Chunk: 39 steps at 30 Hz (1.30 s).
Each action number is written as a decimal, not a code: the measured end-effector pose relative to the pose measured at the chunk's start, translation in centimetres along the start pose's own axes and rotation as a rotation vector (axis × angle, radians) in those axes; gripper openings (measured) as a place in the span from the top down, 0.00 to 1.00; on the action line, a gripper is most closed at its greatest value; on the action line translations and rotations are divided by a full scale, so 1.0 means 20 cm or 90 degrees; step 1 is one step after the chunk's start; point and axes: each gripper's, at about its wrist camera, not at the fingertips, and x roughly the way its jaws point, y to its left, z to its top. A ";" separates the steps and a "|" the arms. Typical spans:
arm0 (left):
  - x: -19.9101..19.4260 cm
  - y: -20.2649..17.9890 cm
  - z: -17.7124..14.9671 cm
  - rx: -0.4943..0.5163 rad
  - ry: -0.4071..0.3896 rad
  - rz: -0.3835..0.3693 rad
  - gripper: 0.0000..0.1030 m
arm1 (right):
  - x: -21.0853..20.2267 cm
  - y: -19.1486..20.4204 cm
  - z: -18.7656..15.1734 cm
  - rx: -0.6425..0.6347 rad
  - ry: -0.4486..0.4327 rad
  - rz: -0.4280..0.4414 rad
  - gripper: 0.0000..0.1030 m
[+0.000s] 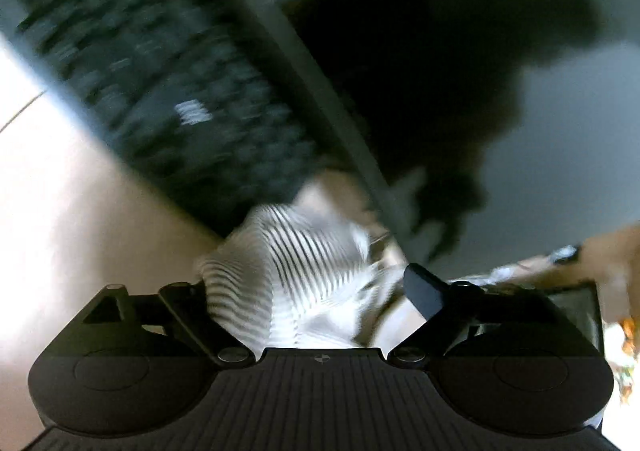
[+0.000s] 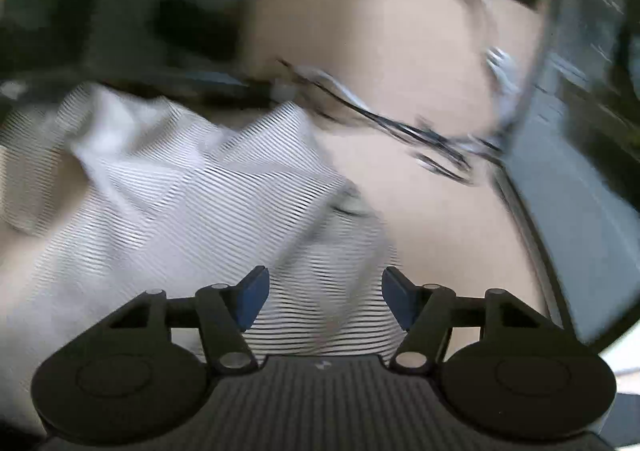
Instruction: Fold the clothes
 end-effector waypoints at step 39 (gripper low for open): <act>0.38 -0.50 -0.50 0.552 -0.063 0.219 0.00 | 0.15 -0.73 0.86 -0.153 -0.189 -0.259 0.62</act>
